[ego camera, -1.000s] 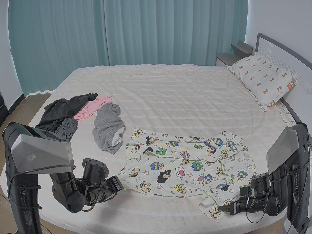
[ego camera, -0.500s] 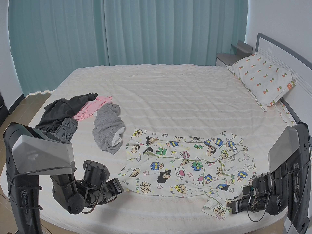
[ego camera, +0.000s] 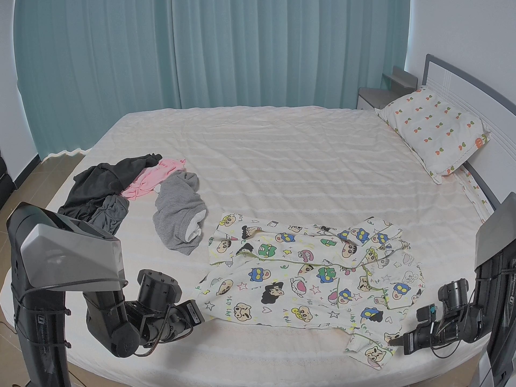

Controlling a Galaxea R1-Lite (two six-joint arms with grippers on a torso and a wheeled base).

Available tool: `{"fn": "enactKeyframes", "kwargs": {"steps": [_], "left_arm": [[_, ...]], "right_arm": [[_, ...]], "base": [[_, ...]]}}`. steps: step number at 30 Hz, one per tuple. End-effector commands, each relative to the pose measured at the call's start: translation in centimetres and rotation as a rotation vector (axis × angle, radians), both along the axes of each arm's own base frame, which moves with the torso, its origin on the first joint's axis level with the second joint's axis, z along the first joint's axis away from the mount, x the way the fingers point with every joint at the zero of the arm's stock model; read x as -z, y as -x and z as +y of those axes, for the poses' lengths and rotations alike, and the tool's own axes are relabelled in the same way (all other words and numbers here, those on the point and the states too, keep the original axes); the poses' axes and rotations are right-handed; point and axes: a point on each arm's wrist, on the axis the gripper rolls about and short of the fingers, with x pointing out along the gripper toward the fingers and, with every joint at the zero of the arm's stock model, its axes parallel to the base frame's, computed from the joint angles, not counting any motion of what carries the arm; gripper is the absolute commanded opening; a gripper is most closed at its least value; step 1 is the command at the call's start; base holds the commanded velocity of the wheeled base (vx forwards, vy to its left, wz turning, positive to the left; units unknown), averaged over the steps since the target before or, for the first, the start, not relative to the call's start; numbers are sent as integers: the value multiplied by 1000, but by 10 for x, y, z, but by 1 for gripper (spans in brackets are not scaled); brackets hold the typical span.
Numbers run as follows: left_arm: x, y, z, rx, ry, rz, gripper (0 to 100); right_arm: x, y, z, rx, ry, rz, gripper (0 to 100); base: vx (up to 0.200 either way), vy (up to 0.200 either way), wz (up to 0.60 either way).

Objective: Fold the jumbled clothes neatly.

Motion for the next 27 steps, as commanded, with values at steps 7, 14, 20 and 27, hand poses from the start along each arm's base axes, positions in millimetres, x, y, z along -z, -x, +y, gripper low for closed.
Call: {"fn": "enactKeyframes", "kwargs": {"steps": [7,14,20,27], "left_arm": [[6,20,4,71,-75,48,0],[8,31,4,124,-118,69,0],[10,43,3,178,-156,90,0],[12,61,7,270,-228,126,0]], "right_arm": [[-10,8,-18,-1,-17,-40,0],[-11,17,-24,-56,4,-15,0],[-9,24,-30,-97,31,10,0],[-8,28,-34,-117,51,18,0]], "base": [[0,0,0],[0,0,0],[0,0,0],[0,0,0]]}}
